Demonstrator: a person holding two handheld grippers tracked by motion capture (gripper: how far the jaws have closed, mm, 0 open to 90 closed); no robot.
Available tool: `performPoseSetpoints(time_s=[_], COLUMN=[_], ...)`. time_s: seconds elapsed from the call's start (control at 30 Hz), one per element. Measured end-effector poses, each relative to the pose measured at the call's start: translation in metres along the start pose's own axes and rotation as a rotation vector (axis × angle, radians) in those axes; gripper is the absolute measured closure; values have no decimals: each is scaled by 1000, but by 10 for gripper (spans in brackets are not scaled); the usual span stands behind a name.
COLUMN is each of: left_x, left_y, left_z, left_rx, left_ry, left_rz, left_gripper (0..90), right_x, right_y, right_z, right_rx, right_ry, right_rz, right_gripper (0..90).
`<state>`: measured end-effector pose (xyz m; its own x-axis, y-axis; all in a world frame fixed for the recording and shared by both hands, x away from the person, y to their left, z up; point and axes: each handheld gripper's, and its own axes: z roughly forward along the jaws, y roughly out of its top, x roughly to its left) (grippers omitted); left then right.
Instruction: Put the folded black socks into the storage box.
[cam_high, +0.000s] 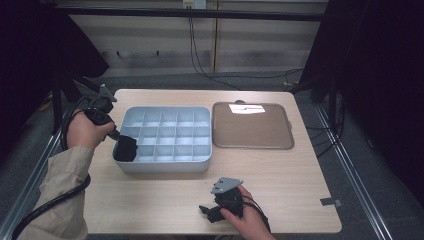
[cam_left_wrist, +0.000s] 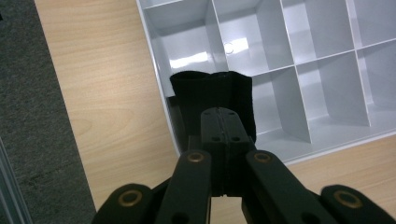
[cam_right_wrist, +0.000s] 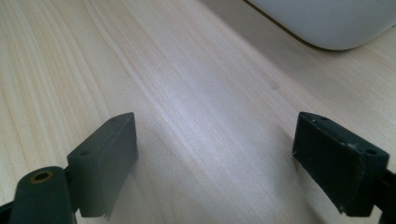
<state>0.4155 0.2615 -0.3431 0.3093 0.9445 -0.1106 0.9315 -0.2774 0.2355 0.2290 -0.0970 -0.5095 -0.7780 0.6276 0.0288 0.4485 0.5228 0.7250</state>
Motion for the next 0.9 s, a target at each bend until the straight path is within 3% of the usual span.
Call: performPoseSetpoints(time_s=[0.4,0.9], left_x=[3,4], left_y=[2,1], left_z=[22,34], left_rx=[-8,-7], left_ry=[5,8], left_rz=[17,22], left_gripper=[900,900], right_x=[0,0], right_y=[0,0], right_z=[0,0], right_rx=[0,0], right_ry=[0,2], right_rz=[-1,-2], right_gripper=[137,137])
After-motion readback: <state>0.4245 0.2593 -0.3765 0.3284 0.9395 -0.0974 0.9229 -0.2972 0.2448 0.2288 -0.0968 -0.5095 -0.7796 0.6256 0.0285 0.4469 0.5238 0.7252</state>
